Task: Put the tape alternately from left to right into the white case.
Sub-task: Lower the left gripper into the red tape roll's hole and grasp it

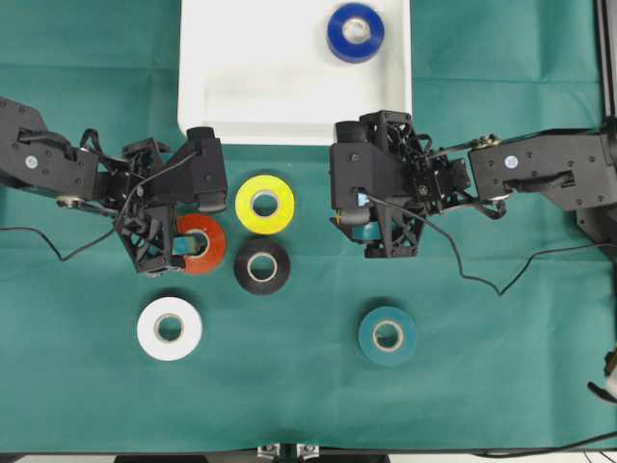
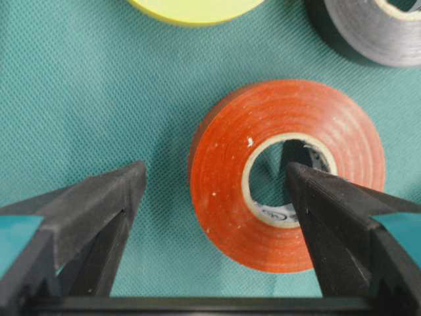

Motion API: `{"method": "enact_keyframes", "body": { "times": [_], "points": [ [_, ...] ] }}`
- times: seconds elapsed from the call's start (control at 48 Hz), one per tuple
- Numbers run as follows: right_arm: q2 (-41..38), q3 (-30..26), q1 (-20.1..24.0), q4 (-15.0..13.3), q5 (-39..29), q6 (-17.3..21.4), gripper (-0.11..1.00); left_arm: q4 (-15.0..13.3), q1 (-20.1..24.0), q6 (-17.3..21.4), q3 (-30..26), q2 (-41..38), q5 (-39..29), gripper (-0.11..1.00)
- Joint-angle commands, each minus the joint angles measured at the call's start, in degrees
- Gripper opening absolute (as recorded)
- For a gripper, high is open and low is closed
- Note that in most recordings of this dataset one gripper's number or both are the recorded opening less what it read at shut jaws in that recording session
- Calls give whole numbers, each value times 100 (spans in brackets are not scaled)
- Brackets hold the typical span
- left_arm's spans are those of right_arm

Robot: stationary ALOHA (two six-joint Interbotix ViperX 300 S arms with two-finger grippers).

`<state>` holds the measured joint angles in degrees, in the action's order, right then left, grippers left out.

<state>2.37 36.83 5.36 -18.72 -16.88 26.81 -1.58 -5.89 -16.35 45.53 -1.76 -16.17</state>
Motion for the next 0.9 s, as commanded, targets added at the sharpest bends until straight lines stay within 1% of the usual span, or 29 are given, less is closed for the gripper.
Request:
{"method": "enact_keyframes", "body": {
  "times": [0.0,0.125,0.188,0.25,0.271,0.354,0.417,0.479,0.521,0.876],
  "points": [
    [53,-53,9,-18,53,18,82,0,-26,0,-97,44,-44,75],
    [62,-53,9,-9,53,18,82,0,-26,0,-105,26,-62,73],
    [53,-53,9,-18,53,18,82,-9,-44,0,-114,35,-97,68],
    [53,-53,9,-9,53,26,82,0,-44,9,-132,35,-149,53],
    [53,-53,9,-9,53,26,82,0,-44,9,-141,35,-167,46],
    [53,-53,9,-18,53,26,82,0,-53,9,-176,44,-246,23],
    [35,-53,9,-9,53,26,82,0,-70,9,-185,53,-272,9],
    [35,-62,9,-18,53,26,82,0,-79,18,-185,62,-272,0],
    [35,-53,9,-9,53,26,82,0,-97,18,-185,70,-272,-3],
    [35,-62,9,-9,53,26,82,-9,-114,18,-185,149,-281,-3]
  ]
}}
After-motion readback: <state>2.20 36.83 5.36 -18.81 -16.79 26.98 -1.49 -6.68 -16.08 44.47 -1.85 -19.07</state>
